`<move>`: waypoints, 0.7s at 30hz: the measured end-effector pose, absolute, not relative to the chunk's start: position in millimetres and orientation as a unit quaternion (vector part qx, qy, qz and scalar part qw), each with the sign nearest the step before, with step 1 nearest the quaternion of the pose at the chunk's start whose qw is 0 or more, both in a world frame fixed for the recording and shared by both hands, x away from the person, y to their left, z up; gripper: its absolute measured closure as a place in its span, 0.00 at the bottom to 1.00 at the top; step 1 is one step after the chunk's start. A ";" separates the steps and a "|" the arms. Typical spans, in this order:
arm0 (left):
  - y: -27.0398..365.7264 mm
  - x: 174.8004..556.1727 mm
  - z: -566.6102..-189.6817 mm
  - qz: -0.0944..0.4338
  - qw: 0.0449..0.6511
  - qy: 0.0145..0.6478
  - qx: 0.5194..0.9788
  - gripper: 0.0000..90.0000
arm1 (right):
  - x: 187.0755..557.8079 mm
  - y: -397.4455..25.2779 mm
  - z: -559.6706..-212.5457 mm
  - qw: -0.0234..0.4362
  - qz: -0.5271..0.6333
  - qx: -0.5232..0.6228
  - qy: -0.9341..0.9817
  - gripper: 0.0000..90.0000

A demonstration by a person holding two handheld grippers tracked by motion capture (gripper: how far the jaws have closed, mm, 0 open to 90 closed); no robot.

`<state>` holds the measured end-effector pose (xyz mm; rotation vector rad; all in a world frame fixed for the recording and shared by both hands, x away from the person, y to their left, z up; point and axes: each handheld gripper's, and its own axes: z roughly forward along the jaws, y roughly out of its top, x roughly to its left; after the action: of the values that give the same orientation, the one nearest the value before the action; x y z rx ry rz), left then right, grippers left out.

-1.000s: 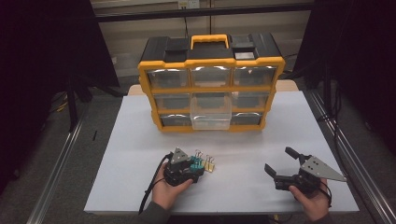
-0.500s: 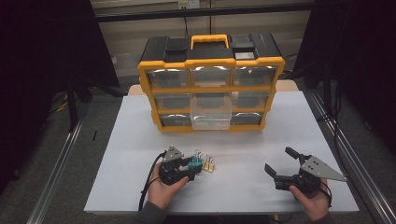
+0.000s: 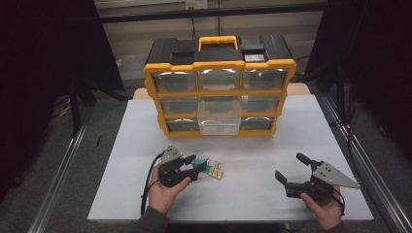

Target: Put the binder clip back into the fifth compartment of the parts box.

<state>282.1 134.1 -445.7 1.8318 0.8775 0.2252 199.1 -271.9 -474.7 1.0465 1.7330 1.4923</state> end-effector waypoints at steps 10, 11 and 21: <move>141.8 289.4 -419.2 0.110 0.553 0.363 0.742 0.53 | 199.7 -271.3 -475.1 0.307 0.565 0.395 0.656 0.02; 141.8 289.6 -417.2 0.113 0.555 0.363 0.740 0.53 | 199.9 -271.1 -475.3 0.306 0.566 0.393 0.657 0.02; 144.1 291.4 -400.4 0.123 0.563 0.359 0.735 0.53 | 199.7 -270.3 -475.1 0.306 0.567 0.392 0.657 0.02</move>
<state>291.4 144.1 -400.4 1.7300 0.8441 0.2896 199.7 -270.3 -475.1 1.0382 1.7386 1.4999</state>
